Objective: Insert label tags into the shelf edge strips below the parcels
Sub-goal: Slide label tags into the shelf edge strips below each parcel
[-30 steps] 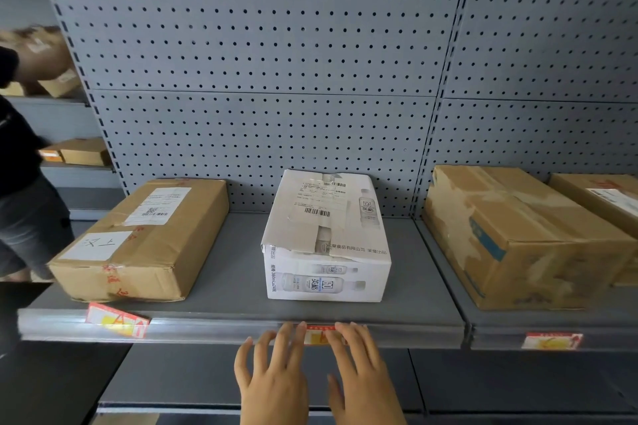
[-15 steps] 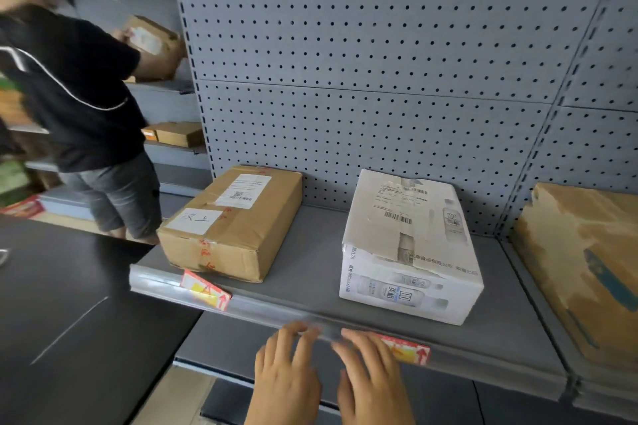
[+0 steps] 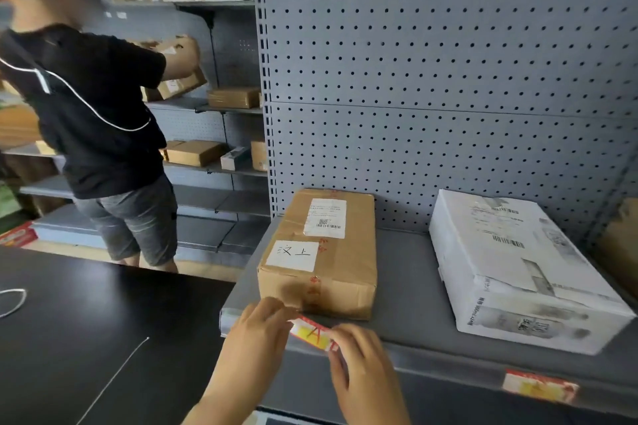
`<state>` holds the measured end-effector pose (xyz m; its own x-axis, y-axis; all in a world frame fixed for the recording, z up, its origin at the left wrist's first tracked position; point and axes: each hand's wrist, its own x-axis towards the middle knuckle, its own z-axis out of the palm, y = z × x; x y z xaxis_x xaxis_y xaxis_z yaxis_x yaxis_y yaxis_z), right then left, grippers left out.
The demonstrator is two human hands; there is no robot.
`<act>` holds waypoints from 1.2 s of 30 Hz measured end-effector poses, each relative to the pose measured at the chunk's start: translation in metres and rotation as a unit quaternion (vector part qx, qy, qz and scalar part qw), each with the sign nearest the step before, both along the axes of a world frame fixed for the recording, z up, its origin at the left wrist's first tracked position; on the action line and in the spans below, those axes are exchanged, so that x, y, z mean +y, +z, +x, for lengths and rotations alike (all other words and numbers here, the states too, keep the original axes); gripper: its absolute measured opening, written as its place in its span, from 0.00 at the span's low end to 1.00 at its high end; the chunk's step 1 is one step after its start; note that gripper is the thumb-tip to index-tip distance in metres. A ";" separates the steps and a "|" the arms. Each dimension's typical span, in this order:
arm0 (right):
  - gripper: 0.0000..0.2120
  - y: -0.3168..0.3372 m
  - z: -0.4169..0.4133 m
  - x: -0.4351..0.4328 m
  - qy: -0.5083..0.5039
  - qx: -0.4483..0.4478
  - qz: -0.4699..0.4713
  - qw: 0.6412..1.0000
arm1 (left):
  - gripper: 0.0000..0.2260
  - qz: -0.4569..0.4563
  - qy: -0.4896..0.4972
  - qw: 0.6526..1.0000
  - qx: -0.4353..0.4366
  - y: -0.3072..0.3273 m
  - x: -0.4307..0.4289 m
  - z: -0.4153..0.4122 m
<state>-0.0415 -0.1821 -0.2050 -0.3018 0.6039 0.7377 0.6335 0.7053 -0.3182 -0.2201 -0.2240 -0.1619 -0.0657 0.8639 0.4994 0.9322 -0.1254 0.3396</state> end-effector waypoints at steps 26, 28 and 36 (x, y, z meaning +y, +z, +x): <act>0.28 0.026 -0.028 0.001 -0.044 -0.202 -0.075 0.976 | 0.04 0.041 -0.062 0.997 -0.017 -0.033 0.013 -0.024; 0.27 0.024 -0.027 -0.001 -0.039 -0.195 -0.069 0.978 | 0.07 0.041 -0.056 0.998 -0.006 -0.036 0.013 -0.023; 0.30 0.015 -0.022 -0.004 -0.020 -0.175 -0.056 0.983 | 0.09 0.087 -0.031 0.994 0.054 -0.044 0.007 -0.018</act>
